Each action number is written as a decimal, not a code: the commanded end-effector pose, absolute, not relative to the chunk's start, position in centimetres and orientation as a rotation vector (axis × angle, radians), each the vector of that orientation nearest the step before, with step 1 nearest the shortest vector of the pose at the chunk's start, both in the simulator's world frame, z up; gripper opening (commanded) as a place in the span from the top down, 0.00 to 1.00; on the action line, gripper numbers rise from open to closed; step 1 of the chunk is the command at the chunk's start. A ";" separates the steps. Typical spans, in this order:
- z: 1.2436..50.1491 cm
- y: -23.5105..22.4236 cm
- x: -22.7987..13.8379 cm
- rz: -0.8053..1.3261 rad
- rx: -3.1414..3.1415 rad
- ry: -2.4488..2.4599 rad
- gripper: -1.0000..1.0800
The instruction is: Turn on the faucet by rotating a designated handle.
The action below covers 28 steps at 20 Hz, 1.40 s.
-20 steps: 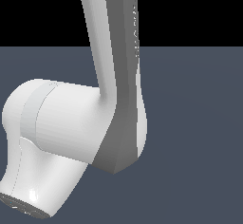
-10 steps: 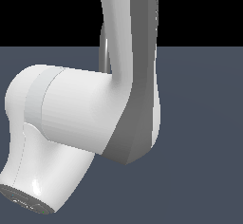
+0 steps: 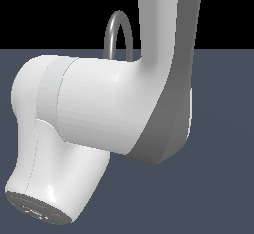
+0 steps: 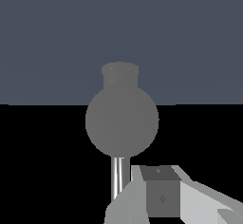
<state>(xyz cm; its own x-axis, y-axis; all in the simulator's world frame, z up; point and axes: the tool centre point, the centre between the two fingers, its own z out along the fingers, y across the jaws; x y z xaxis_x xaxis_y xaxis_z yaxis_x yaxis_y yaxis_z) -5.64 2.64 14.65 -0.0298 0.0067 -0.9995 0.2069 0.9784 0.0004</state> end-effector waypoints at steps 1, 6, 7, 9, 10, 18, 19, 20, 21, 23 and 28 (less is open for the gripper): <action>16.1 0.7 -5.8 -0.183 0.187 1.569 1.00; 15.4 1.7 -6.1 -0.152 0.160 1.587 1.00; 15.4 1.2 -6.2 -0.155 0.162 1.585 1.00; 15.2 0.3 -6.3 -0.160 0.167 1.581 1.00; 15.1 -0.2 -6.4 -0.162 0.169 1.578 1.00; 14.6 -3.5 -6.8 -0.180 0.185 1.564 1.00; 15.5 0.1 -6.5 -0.117 0.136 1.550 1.00; 15.2 -0.2 -6.5 -0.121 0.139 1.551 1.00; 14.9 -0.5 -6.5 -0.125 0.142 1.552 1.00; 14.2 -1.1 -6.6 -0.132 0.148 1.554 1.00; 12.6 -2.6 -6.8 -0.152 0.163 1.557 1.00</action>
<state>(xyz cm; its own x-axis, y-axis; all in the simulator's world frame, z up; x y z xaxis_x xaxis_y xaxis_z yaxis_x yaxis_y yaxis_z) -6.27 -1.39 14.60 0.0441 0.0089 -0.9990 0.1777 0.9840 0.0166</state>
